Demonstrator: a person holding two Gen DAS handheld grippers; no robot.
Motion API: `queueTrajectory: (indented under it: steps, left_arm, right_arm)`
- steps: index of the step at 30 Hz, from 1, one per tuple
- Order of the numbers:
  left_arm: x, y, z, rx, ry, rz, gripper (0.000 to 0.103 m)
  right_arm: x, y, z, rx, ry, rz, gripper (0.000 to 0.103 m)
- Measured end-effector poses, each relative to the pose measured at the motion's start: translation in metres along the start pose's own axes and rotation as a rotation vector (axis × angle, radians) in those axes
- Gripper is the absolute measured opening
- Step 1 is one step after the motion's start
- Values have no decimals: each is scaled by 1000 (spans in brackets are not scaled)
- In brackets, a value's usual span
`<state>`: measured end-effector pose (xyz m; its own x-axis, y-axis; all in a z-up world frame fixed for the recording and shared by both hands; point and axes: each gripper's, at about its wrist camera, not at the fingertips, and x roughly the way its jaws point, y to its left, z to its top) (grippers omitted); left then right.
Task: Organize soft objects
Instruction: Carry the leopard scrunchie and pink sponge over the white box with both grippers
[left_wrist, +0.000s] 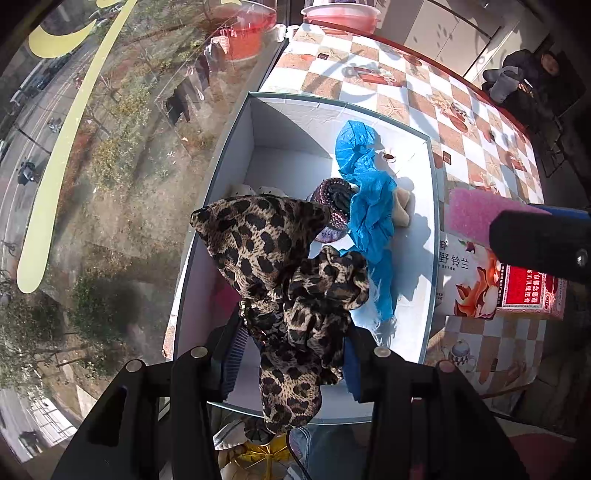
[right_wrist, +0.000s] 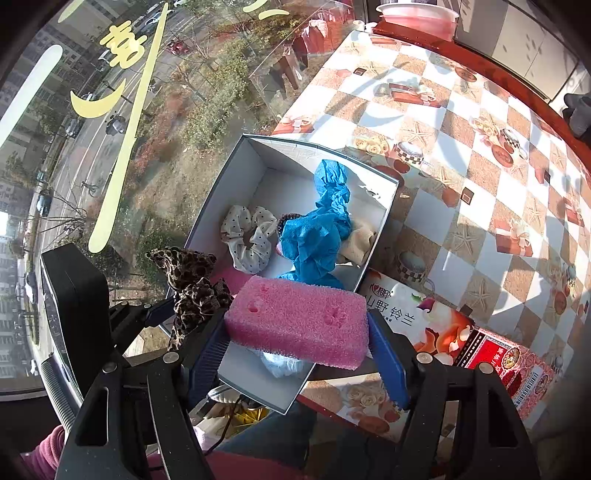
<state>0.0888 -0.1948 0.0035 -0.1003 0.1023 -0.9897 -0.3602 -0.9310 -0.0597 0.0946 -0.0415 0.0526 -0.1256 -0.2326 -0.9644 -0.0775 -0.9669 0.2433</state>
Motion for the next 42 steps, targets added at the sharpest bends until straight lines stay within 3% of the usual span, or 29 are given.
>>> queueTrajectory:
  steps: [17, 42]
  left_arm:
    - [10, 7, 22, -24, -6, 17, 49]
    - [30, 3, 27, -23, 45, 22, 49]
  right_arm:
    - [16, -6, 46, 49, -1, 14, 74]
    - [40, -12, 65, 89, 48, 31, 74]
